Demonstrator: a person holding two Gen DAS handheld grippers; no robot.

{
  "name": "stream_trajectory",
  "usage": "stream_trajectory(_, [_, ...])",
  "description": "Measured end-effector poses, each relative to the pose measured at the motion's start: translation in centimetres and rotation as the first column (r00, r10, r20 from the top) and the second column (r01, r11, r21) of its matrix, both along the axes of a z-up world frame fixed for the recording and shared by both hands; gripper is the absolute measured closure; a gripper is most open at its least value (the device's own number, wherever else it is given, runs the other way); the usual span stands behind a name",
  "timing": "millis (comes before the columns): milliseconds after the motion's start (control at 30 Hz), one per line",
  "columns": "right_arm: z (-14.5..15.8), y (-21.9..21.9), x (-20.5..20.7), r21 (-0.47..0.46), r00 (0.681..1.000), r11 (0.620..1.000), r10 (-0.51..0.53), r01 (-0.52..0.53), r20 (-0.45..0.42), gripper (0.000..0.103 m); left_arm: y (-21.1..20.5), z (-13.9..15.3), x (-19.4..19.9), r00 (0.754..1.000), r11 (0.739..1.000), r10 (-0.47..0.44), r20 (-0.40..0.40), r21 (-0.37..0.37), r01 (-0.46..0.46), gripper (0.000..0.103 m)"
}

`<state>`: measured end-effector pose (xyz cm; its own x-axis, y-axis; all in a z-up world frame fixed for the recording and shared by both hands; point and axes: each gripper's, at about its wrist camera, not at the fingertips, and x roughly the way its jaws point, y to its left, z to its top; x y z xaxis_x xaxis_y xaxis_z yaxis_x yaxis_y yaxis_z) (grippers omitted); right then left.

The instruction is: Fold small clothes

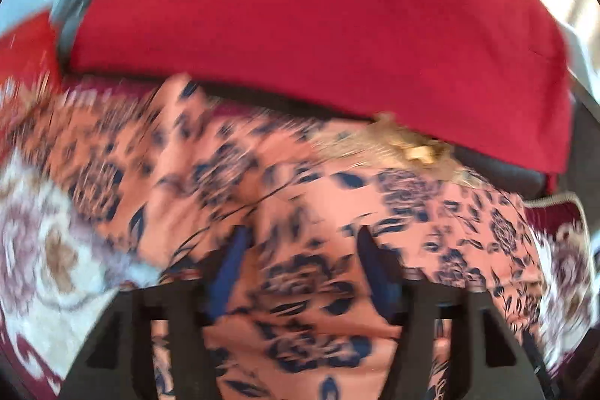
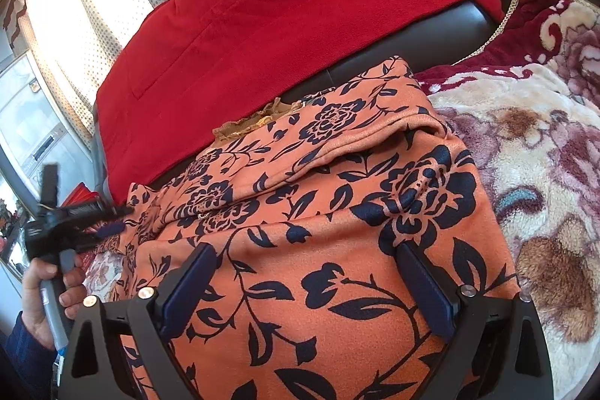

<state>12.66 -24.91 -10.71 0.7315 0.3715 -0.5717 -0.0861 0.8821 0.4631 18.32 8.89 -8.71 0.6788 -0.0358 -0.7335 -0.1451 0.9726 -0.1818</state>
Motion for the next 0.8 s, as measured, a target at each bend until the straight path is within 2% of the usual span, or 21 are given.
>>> stream_trajectory(33, [0.0, 0.0, 0.1, 0.002, 1.0, 1.0, 0.001, -0.001, -0.005, 0.005, -1.4, -0.7, 0.8, 0.999, 0.997, -0.038, -0.021, 0.061, 0.039, 0.036])
stream_trajectory(67, [0.1, -0.1, 0.1, 0.006, 1.0, 1.0, 0.003, -0.003, -0.014, 0.005, -2.2, -1.9, 1.6, 0.995, 0.993, -0.062, -0.079, 0.095, 0.069, 0.037])
stream_trajectory(100, [0.6, -0.3, 0.1, 0.019, 1.0, 1.0, 0.001, 0.0, -0.03, 0.005, -2.5, -4.3, 2.7, 0.98, 0.991, -0.071, -0.186, 0.099, 0.09, 0.039])
stream_trajectory(133, [1.0, -0.6, 0.2, 0.041, 0.999, 0.999, 0.007, -0.005, -0.04, 0.005, -2.6, -5.3, 3.2, 0.977, 0.993, -0.064, -0.202, 0.083, 0.082, 0.038])
stream_trajectory(167, [1.6, -1.2, 0.4, 0.084, 0.999, 0.996, 0.017, -0.013, -0.047, 0.005, -2.4, -5.3, 2.9, 0.987, 0.995, -0.043, -0.154, 0.085, 0.057, 0.037])
stream_trajectory(233, [3.5, -2.9, 0.9, 0.163, 1.0, 0.987, 0.011, -0.007, -0.023, 0.005, -2.3, -5.1, 2.4, 0.989, 0.992, -0.053, -0.137, 0.106, 0.068, 0.037])
stream_trajectory(300, [5.4, -4.9, 2.3, 0.187, 1.0, 0.982, -0.03, 0.03, -0.003, 0.005, -2.5, -5.6, 2.2, 0.991, 0.992, -0.053, -0.12, 0.105, 0.066, 0.035])
stream_trajectory(367, [6.2, -7.1, 4.6, 0.179, 0.996, 0.98, -0.086, 0.086, -0.01, 0.005, -2.4, -6.3, 1.0, 0.994, 0.995, -0.03, -0.102, 0.095, 0.04, 0.023])
stream_trajectory(433, [4.9, -9.1, 8.1, 0.142, 0.986, 0.98, -0.121, 0.136, -0.112, 0.005, -1.1, -7.0, -0.3, 0.995, 0.999, 0.009, -0.099, 0.042, -0.004, 0.014])
stream_trajectory(467, [3.3, -9.9, 10.1, 0.143, 0.976, 0.981, -0.105, 0.133, -0.191, 0.006, -0.5, -7.2, -0.3, 0.995, 1.0, 0.015, -0.098, 0.006, -0.015, 0.012])
stream_trajectory(500, [2.2, -10.2, 11.2, 0.151, 0.967, 0.981, -0.083, 0.122, -0.239, 0.014, -0.7, -7.5, 0.0, 0.996, 1.0, 0.016, -0.092, -0.006, -0.017, 0.012])
stream_trajectory(533, [1.1, -10.4, 12.1, 0.166, 0.957, 0.98, -0.059, 0.11, -0.285, 0.035, -0.8, -7.5, -0.1, 0.996, 1.0, 0.016, -0.085, 0.001, -0.016, 0.012])
stream_trajectory(567, [0.2, -10.2, 12.8, 0.172, 0.947, 0.981, -0.033, 0.092, -0.318, 0.044, -0.8, -7.5, -0.3, 0.997, 1.0, 0.017, -0.079, 0.013, -0.016, 0.012])
stream_trajectory(633, [-0.5, -9.0, 13.6, 0.13, 0.939, 0.991, 0.014, 0.032, -0.345, 0.051, -1.0, -7.6, -0.3, 0.997, 1.0, 0.019, -0.074, 0.02, -0.017, 0.012])
stream_trajectory(667, [-0.2, -8.3, 13.6, 0.111, 0.941, 0.994, 0.035, 0.003, -0.338, 0.073, -1.0, -7.7, -0.2, 0.997, 1.0, 0.019, -0.072, 0.016, -0.017, 0.012])
stream_trajectory(700, [0.2, -8.0, 13.5, 0.108, 0.942, 0.994, 0.045, -0.01, -0.332, 0.083, -1.0, -7.7, -0.3, 0.997, 1.0, 0.018, -0.07, 0.009, -0.017, 0.012])
stream_trajectory(800, [3.5, -6.8, 12.0, -0.062, 0.98, 0.998, -0.026, 0.014, -0.199, 0.085, -0.9, -6.8, -0.6, 0.998, 1.0, 0.017, -0.066, 0.004, -0.017, 0.011])
